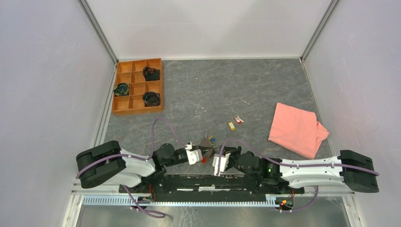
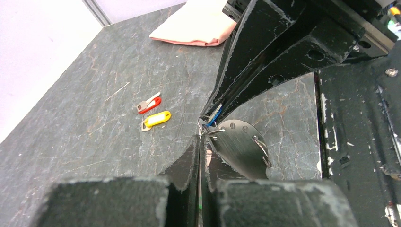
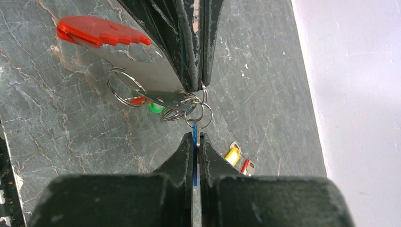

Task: Remove the keys from the keyring
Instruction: Remove the key from the keyring.

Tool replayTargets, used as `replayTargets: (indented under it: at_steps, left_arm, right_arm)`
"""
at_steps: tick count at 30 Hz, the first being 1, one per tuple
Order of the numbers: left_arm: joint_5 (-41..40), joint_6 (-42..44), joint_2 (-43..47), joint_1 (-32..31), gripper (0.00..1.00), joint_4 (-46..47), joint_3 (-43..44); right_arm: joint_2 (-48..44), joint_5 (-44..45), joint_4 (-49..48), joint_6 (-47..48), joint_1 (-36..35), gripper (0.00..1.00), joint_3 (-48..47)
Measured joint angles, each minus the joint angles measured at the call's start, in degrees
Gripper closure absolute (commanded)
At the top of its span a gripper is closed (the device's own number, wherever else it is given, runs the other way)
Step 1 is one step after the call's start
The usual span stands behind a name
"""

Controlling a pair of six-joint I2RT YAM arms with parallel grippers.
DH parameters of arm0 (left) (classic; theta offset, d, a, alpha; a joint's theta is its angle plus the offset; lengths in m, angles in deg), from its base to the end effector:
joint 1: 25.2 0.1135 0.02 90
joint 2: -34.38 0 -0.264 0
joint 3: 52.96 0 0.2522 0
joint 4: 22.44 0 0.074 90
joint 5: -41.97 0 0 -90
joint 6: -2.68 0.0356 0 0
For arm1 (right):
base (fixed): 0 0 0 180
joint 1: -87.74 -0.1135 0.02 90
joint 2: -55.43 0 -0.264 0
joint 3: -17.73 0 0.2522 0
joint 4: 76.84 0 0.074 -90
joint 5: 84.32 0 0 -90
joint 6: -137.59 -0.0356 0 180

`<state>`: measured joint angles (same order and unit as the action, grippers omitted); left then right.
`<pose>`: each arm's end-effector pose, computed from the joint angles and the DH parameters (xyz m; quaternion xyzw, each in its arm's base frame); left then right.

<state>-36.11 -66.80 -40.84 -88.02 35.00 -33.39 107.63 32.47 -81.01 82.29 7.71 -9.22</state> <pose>0.0865 -0.1846 0.1639 0.5159 0.4675 -0.3251 0.6400 0.0478 0.1794 0.1765 -0.6048 0.5429 0.0358 0.5815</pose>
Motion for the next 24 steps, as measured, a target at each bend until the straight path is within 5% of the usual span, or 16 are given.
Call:
replayTargets:
  at_steps: [24]
  left_arm:
    - [-6.3,13.3,2.2,-6.1,0.98,-11.5,1.6]
  right_arm:
    - [7.2,-16.1,11.5,-7.4,9.5,1.0,-8.3]
